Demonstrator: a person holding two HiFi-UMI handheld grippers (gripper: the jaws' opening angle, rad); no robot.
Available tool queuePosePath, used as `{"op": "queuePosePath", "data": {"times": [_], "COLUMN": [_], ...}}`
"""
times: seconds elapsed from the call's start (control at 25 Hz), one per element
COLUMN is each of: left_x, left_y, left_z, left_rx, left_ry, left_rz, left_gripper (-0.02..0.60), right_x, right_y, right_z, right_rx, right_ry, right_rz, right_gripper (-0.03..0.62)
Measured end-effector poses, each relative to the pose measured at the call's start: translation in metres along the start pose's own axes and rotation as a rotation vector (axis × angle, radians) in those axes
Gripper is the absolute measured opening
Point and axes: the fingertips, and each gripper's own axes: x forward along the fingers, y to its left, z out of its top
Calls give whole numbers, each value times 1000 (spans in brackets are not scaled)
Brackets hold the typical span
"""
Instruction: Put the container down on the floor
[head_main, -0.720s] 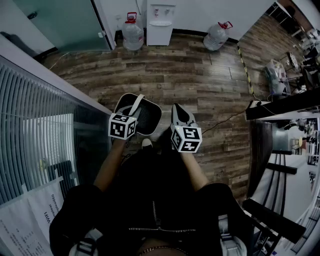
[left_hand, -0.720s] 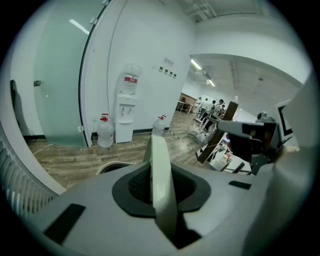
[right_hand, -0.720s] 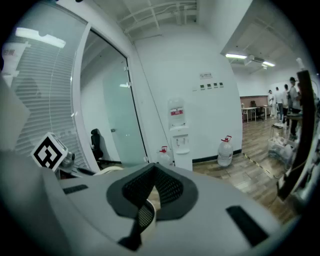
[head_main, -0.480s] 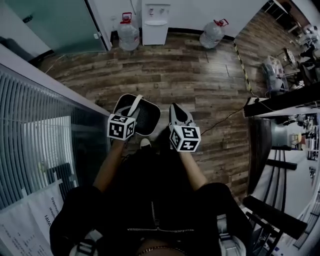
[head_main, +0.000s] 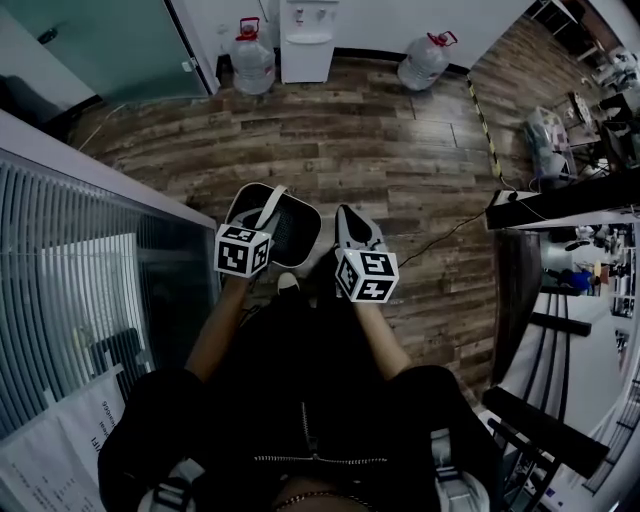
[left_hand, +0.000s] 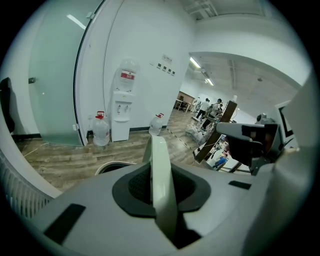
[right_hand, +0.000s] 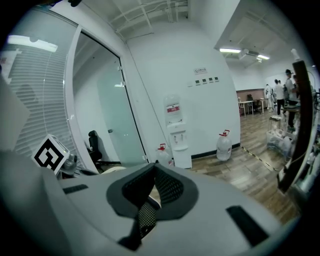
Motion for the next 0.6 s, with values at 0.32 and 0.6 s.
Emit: {"op": "queuePosePath", "data": {"times": [0.32,0.6], "left_x": [21,46], "left_y": [7,13], "left_z": [7,27], "left_rx": [-14,-23], "left_ry": [24,46], "left_rz": [1,11], "left_gripper": [55,55], "right_x": [18,44], "right_y": [-12,-35], "right_z": [2,14], "right_rx": [-3,12], "right_ry": [24,47], "right_rz": [-2,3], "right_gripper": [9,9]}}
